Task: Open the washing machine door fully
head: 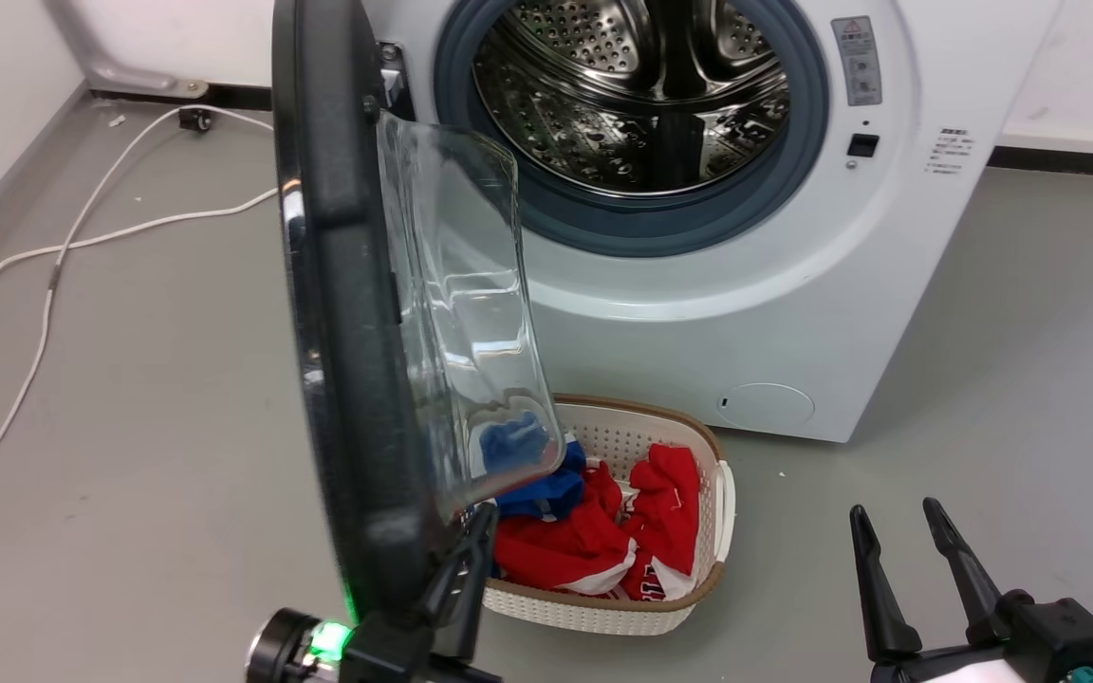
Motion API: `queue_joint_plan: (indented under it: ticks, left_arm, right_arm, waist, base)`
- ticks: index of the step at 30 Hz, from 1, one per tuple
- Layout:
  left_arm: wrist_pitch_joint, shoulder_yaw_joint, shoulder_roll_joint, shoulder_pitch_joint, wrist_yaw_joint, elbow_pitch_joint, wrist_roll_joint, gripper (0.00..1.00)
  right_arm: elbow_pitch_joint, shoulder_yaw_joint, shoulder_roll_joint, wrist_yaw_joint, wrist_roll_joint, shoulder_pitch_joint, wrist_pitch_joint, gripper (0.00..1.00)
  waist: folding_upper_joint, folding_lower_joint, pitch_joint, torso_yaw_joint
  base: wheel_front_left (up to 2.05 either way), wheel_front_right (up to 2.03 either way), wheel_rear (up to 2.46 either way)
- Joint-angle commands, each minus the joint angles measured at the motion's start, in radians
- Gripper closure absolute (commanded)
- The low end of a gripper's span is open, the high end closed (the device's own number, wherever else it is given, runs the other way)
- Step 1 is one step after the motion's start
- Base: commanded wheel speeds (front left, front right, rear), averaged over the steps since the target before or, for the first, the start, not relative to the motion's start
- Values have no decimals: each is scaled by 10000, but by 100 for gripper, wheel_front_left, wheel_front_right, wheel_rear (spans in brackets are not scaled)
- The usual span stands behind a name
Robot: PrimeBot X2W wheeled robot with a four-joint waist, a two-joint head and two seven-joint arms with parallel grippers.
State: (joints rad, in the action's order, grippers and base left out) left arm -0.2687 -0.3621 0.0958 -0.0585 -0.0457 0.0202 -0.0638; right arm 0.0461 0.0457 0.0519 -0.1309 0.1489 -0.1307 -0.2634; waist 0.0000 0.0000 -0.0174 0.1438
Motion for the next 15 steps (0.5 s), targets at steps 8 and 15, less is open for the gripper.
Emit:
queue_joint_plan:
  ticks: [8, 15]
  left_arm:
    - [62, 1135, 445, -178, -370, 149, -207, 100]
    - [55, 2398, 680, -364, -608, 109, -545, 100]
  right_arm:
    - [35, 0, -30, 2, 9, -121, -18, 0]
    - [29, -9, -32, 2, -9, -31, -18, 0]
  waist:
    - [0, 0, -87, 367]
    - [0, 0, -259, 570]
  base:
    - [0, 0, 0]
    - [0, 0, 0]
